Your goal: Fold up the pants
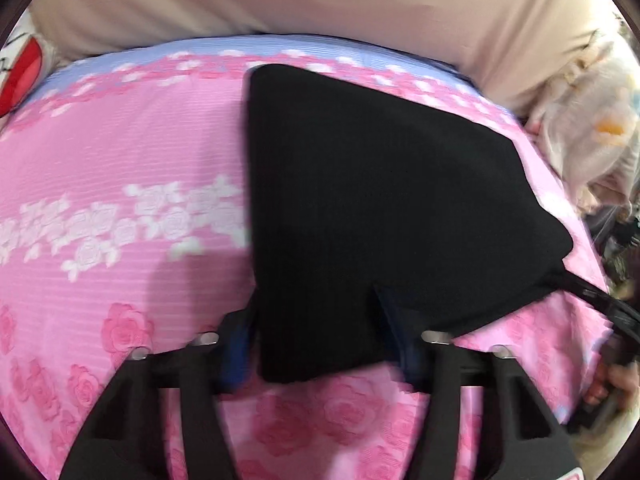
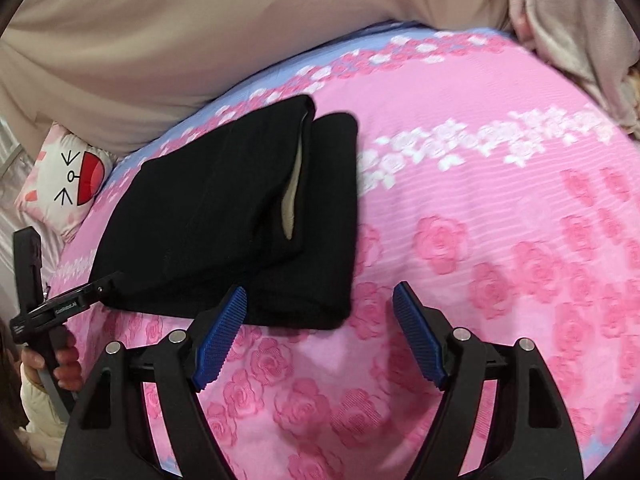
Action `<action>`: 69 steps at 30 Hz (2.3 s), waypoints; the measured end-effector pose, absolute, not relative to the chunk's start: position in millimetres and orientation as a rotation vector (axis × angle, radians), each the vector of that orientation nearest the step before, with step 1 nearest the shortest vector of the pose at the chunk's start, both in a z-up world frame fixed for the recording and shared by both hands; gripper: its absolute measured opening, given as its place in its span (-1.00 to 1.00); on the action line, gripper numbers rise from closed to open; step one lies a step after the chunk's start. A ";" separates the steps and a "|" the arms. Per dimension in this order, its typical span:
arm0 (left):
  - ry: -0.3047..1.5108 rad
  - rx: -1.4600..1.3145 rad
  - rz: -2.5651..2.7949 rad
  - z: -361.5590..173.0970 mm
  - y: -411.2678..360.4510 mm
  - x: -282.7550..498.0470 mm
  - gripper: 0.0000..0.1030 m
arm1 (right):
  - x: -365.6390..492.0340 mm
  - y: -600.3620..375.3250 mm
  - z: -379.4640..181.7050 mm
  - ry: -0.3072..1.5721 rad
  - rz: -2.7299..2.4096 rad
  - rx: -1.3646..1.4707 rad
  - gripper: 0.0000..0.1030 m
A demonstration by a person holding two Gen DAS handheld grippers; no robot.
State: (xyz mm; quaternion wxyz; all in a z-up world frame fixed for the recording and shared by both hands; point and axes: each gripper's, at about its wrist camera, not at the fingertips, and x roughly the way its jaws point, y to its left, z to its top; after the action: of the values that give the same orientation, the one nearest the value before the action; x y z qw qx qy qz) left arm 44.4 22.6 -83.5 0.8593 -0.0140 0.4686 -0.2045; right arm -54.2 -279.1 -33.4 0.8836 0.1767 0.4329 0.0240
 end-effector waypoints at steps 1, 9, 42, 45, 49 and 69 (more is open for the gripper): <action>0.979 -0.018 -0.437 -81.9 21.3 44.1 -0.29 | -50.7 -275.7 -34.4 0.884 0.056 0.350 0.09; 0.998 0.018 -0.468 -66.9 37.4 33.4 -0.61 | -66.9 -268.0 2.4 0.871 0.118 0.361 -0.66; 0.746 0.136 -0.023 -40.4 69.9 32.7 0.63 | 82.7 -101.7 44.0 0.791 0.388 0.183 -0.41; 0.744 0.135 0.034 -36.8 85.2 35.4 0.62 | 139.1 -62.1 -29.4 0.980 0.370 0.114 -0.42; 0.755 0.166 0.151 -41.1 113.6 39.7 0.62 | 138.0 -50.2 1.1 0.914 0.384 0.155 -0.35; 0.713 0.206 -0.026 -22.6 47.5 41.2 0.65 | 88.3 -208.4 -1.5 0.864 0.012 0.282 -0.34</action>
State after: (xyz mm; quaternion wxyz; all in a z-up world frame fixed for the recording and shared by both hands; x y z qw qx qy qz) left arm 41.2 47.5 -22.6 0.9319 0.1006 0.3481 -0.0128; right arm 88.3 -208.4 -1.5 0.8984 0.1360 0.4175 0.0057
